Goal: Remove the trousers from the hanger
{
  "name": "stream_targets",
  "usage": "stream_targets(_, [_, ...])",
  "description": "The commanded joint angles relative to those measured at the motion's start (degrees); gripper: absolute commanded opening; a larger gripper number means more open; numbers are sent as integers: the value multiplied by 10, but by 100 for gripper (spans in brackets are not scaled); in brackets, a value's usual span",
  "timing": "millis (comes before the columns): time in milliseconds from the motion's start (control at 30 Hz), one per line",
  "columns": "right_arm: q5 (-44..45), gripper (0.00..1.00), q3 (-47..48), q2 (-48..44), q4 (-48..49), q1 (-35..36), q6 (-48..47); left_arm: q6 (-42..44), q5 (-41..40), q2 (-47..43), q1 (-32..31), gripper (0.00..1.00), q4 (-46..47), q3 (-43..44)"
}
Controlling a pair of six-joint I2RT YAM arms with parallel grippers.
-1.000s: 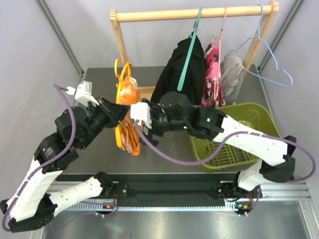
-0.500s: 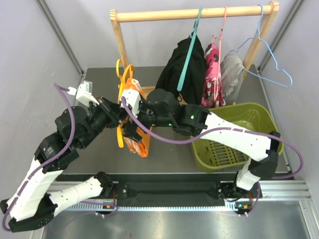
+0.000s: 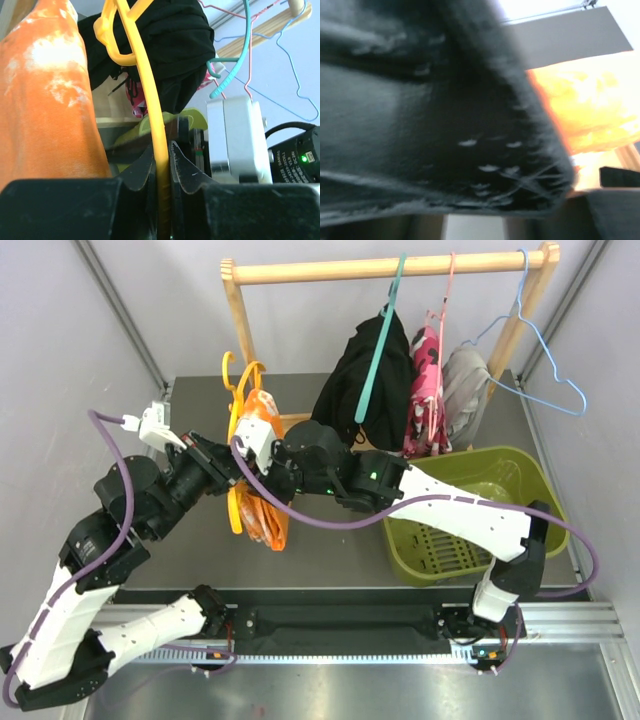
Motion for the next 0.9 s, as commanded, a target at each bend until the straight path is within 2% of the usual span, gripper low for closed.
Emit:
stream_targets(0, [19, 35, 46, 15, 15, -6, 1, -4, 18, -17, -1, 0, 136, 35])
stream_targets(67, [10, 25, 56, 16, 3, -7, -17, -4, 14, -19, -1, 0, 134, 35])
stream_targets(133, [-19, 4, 68, 9, -13, -9, -42, 5, 3, -23, -2, 0, 125, 35])
stream_targets(167, [-33, 0, 72, 5, -35, -11, -75, 10, -6, -24, -2, 0, 119, 35])
stream_targets(233, [-84, 0, 90, -13, -66, -21, -115, 24, -37, -31, -2, 0, 105, 31])
stream_targets(267, [-141, 0, 94, -22, -78, -28, -138, 38, -49, -34, -1, 0, 88, 23])
stream_targets(367, [-204, 0, 106, -57, -109, -47, -166, 63, -89, -44, -2, 0, 67, -3])
stream_targets(567, [-340, 0, 137, -115, -147, -102, -173, 90, -137, -47, -1, 0, 23, -63])
stream_targets(867, [-480, 0, 159, -184, -177, -188, -174, 98, -177, -76, -1, 0, -12, -156])
